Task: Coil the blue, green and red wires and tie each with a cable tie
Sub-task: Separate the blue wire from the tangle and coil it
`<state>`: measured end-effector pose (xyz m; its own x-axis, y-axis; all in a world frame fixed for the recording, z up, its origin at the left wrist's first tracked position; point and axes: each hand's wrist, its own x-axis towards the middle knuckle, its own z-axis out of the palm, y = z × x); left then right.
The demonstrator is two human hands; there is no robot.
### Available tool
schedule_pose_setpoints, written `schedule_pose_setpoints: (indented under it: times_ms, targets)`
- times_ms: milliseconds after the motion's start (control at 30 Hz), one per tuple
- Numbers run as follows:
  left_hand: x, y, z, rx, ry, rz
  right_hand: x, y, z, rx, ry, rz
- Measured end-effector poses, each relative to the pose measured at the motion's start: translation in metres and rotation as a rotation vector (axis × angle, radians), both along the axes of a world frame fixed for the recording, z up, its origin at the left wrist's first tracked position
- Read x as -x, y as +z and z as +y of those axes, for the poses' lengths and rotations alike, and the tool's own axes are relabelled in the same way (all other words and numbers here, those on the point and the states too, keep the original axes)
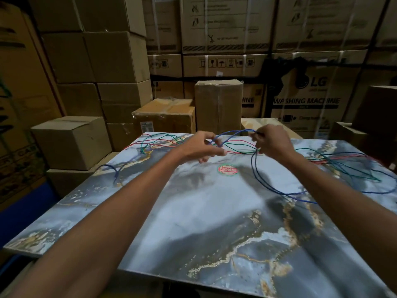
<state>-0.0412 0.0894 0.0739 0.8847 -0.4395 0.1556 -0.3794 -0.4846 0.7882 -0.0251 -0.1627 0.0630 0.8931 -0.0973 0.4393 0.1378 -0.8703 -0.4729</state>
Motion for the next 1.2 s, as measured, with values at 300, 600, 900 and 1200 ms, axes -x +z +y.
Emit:
schedule_pose_setpoints:
  times_ms: [300,600,900,1200]
  targets:
    - [-0.006,-0.02,0.055,-0.163,0.132,0.142,-0.011,0.005,-0.081,0.008,-0.278,0.331]
    - [0.02,0.028,-0.016,0.015,0.071,0.01,0.055,0.053,0.045,0.263,0.4,0.114]
    - [0.017,0.007,0.005,0.098,-0.009,0.054,0.04,0.048,0.021,0.221,0.304,0.153]
    - [0.025,0.008,-0.019,0.736,-0.115,0.505,0.04,0.007,0.022,0.327,0.052,-0.065]
